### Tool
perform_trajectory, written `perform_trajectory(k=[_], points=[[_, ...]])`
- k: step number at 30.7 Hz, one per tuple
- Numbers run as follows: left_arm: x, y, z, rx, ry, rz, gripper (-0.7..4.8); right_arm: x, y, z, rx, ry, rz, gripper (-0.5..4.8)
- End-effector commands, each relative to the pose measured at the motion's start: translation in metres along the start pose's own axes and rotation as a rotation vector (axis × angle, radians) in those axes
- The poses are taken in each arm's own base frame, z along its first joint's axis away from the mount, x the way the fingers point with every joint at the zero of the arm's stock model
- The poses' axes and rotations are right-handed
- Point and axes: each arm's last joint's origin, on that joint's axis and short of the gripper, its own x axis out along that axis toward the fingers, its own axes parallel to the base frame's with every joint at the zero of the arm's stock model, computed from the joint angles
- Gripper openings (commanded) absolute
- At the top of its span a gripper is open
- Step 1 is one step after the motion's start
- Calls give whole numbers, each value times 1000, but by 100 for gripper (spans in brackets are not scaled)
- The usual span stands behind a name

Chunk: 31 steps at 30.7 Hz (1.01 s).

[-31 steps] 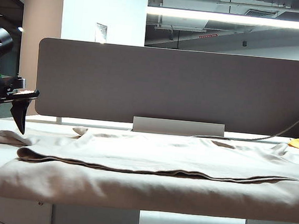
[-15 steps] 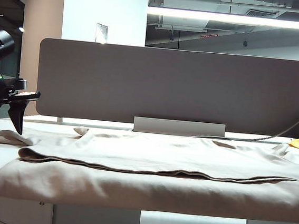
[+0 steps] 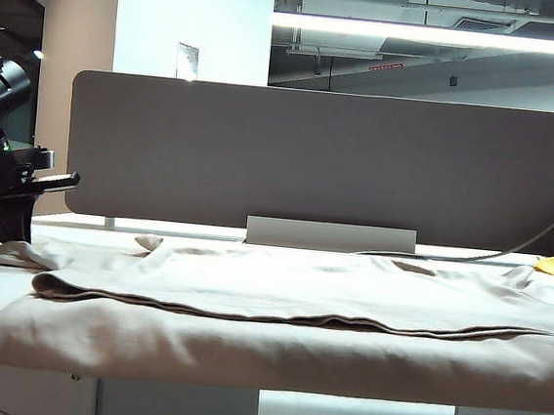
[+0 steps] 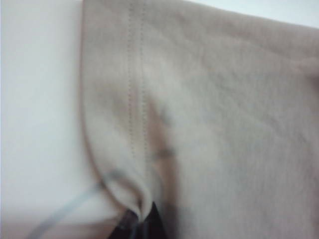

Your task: Fold the bottom side of the T-shirt horizontally towards the center, about one-third of the way, then fold the sleeve back towards the center, creating a straight line along the edge of the T-shirt, and finally fold the bottom of the T-shirt up towards the top, creating a neat rectangle.

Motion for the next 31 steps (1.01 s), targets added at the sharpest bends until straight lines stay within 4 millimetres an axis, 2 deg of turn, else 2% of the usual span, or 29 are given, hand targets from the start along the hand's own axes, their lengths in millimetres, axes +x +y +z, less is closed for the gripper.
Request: perform_trajectory(k=[1,8,12,20,21,23,25,31], points=[[6,1,-9,5,63,-24,-6,1,2,0,-20,3,-1,-2],[5,-3,-7,13,72,-40,-6,-4,7,1,-24,15,85,-2],[0,-12,2,32,60,-79,-6,-11,19,6,-49,-9,99,-2],[-18,-49,28,133,0,-117,-6,-32,52,18,-112,-53,175,-2],[-20,-58,30,155,-7,-123,-6,-34,55,20,-117,-54,186,-2],[-24,-63,34,165,-14,-130,-6,-35,63,21,-130,-49,208,-2],[-26,-78,35,201,-18,-143,-6,-35,72,20,-143,-37,231,-2],[-31,-105,36,251,-26,-206,-6,-27,99,8,-184,7,264,-2]])
